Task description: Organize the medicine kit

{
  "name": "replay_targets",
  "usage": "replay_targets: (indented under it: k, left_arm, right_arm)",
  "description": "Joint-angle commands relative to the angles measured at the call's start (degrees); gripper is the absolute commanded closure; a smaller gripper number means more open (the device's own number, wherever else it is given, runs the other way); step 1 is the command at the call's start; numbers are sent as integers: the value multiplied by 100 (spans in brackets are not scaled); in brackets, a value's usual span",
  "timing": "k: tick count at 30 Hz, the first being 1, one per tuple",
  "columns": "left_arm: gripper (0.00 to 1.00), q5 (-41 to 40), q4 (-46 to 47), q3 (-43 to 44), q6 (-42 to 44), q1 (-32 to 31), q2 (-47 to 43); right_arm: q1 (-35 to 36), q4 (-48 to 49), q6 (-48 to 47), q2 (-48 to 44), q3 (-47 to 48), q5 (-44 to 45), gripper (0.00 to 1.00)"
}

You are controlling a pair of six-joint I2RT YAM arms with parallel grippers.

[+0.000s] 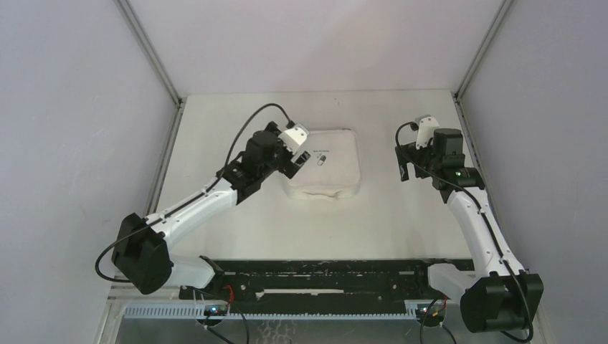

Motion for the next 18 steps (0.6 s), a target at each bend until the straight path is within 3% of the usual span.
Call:
replay_targets:
  k: [1,5,10,14,18]
  left_arm:
    - [0,334,391,-132,-799,647,-182]
    - [0,941,119,53,-1311,1286,43]
    - [0,2343,-192,327,-1853,2105,519]
    - [0,3014,-358,627,-2153,2416,1118]
    - [4,3616,-431,843,-2413,2528,1573]
  right_arm:
    - [-27,323,120,-73,135,-458,0]
    - [64,168,48,365,413,-1382,0]
    - [633,624,328,1224,524,-1717,2]
    - [1100,1067,719,2090,750,-1682,11]
    - [1259,1391,1145,2905,1128,-1782,26]
